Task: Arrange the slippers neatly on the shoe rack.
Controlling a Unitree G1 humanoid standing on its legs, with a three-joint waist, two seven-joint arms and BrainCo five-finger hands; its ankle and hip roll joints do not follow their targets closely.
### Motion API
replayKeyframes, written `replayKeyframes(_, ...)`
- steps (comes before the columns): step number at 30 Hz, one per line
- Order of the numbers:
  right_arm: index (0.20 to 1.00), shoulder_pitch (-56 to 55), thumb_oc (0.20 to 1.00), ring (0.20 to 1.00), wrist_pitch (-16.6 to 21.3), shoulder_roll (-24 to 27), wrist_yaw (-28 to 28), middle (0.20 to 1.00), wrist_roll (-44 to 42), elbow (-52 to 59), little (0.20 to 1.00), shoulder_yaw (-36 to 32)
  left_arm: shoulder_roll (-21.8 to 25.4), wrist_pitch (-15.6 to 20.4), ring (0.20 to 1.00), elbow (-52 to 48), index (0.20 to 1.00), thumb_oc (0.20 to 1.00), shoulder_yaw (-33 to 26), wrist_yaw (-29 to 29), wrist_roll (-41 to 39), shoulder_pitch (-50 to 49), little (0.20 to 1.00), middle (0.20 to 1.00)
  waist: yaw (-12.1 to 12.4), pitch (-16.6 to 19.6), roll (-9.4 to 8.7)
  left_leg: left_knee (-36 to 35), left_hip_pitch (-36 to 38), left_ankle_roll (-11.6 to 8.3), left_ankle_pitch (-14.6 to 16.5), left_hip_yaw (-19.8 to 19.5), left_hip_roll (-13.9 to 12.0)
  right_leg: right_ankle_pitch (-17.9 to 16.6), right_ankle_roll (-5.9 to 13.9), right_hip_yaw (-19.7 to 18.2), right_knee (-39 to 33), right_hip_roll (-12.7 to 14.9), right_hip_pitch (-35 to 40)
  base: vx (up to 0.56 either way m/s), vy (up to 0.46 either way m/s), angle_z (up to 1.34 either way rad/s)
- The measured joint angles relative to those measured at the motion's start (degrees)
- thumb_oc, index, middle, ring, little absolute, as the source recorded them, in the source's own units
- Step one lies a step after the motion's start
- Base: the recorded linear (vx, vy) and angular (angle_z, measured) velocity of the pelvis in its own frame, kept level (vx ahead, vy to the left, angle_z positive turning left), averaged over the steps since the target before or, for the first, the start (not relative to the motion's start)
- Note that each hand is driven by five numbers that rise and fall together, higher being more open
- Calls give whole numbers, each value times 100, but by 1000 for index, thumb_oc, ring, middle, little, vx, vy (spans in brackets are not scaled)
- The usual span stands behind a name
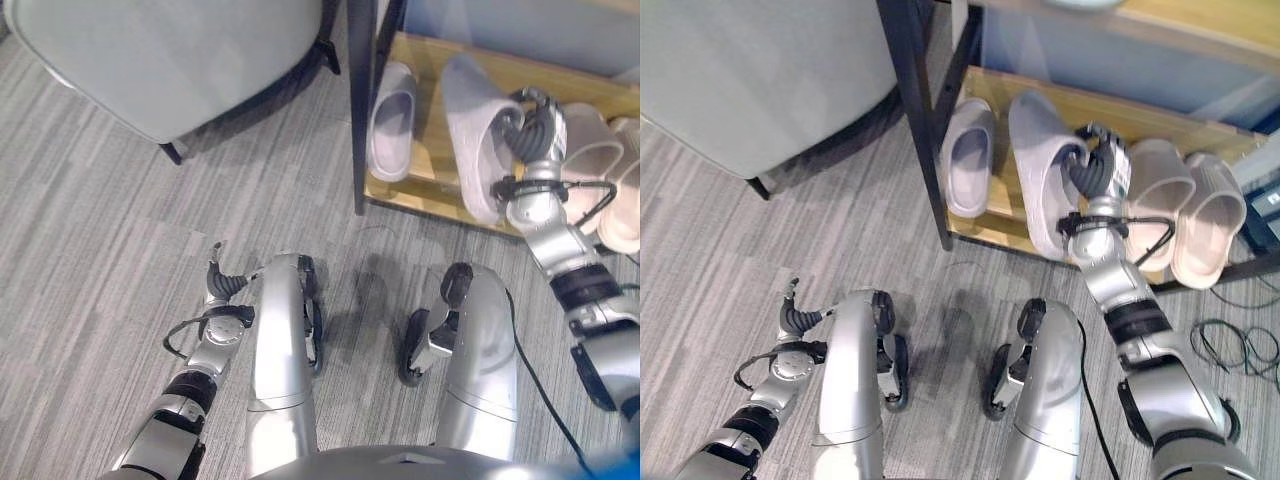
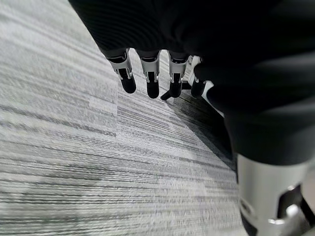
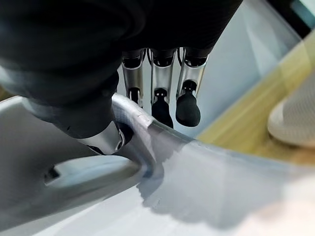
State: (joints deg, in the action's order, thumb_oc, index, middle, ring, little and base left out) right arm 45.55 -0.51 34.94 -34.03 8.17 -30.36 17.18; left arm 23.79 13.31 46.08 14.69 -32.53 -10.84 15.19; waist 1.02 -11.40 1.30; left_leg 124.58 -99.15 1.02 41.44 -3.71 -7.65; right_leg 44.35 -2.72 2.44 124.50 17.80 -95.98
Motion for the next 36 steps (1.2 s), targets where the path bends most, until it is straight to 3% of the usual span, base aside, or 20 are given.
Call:
replayKeyframes(3, 200, 758, 200, 200, -227, 8, 118, 200, -1, -779, 200, 525, 186, -14, 1000, -282, 1000, 1000, -11, -12, -220, -182, 1000, 1000, 17, -175, 11, 516, 59, -4, 195, -59, 17, 52, 70, -169, 454, -74, -30, 123, 78, -22)
replayKeyframes(5, 200, 1825, 200, 200, -413, -9, 284, 200, -4, -1585, 200, 879, 247, -14, 1000, -423, 1000, 1000, -62, -21, -374, -61, 1000, 1000, 76, -743, 68, 1240, 210, 68, 582, -63, -41, 232, 175, -466, 1124, -179, -75, 46, 43, -28)
replayKeyframes(7, 200, 2403, 200, 200, -396, -198, 295, 200, -7, -2533, 200, 1174, -57, 430, 1000, 171, 1000, 1000, -416, 44, -497, -297, 1000, 1000, 155, -1009, 106, 1490, 165, -23, 658, -121, 41, 293, 339, -560, 1370, -61, -62, -10, 19, 6)
replayKeyframes(8, 200, 2466, 200, 200, -415, -124, 453, 200, -18, -2685, 200, 1219, 138, 376, 1000, -60, 1000, 1000, -391, 201, -747, -835, 1000, 1000, 295, -1190, -19, 1469, 221, -11, 674, -81, 62, 347, 296, -592, 1387, -65, -30, -21, 28, 19)
replayKeyframes(11, 200, 2983, 200, 200, -394, -152, 624, 200, -11, -3239, 200, 1386, 436, 540, 1000, -496, 1000, 1000, -644, 404, -1340, -877, 1000, 1000, 403, -1668, 100, 1407, 527, 22, 683, 33, 96, 388, 252, -645, 1357, 31, 262, -17, 26, 12)
replayKeyframes(15, 200, 3293, 200, 200, -242, -559, 639, 200, -85, -3854, 200, 1494, 501, 914, 1000, -1092, 1000, 1000, -682, 509, -1450, -465, 1000, 1000, 317, -1760, 55, 1340, 719, 49, 700, 30, 86, 403, 282, -635, 1291, 35, 451, 0, 0, 0)
replayKeyframes(19, 200, 3325, 200, 200, -97, -384, 457, 200, -124, -4168, 200, 1498, 631, 1087, 1000, -1957, 1000, 1000, -510, 337, -1205, -952, 1000, 1000, 359, -1761, 53, 1145, 839, 44, 700, 123, 93, 429, 257, -646, 1141, 63, 514, -3, 8, 3)
replayKeyframes(26, 200, 3415, 200, 200, -61, -229, 349, 200, -115, -4606, 200, 1783, 574, 1100, 1000, -1338, 1000, 1000, -507, 254, -1089, -1116, 1000, 1000, 455, -1762, 51, 1141, 839, 46, 703, 113, 109, 440, 249, -644, 1144, 77, 531, 0, 0, 0)
replayKeyframes(27, 1000, 3420, 1000, 1000, -54, -230, 348, 1000, -118, -4662, 1000, 1781, 565, 1099, 1000, -1281, 1000, 1000, -499, 254, -1089, -1118, 1000, 1000, 462, -1761, 50, 1141, 839, 45, 703, 114, 111, 441, 251, -644, 1144, 77, 531, 0, 0, 0)
replayKeyframes(36, 1000, 3538, 1000, 1000, 56, -242, 489, 1000, -690, -4746, 1000, 1705, 569, 1103, 1000, -1014, 1000, 1000, -339, 266, -1101, -912, 1000, 1000, 376, -1752, 24, 1131, 836, 45, 703, 119, 157, 445, 252, -646, 1139, 93, 530, 0, 0, 0)
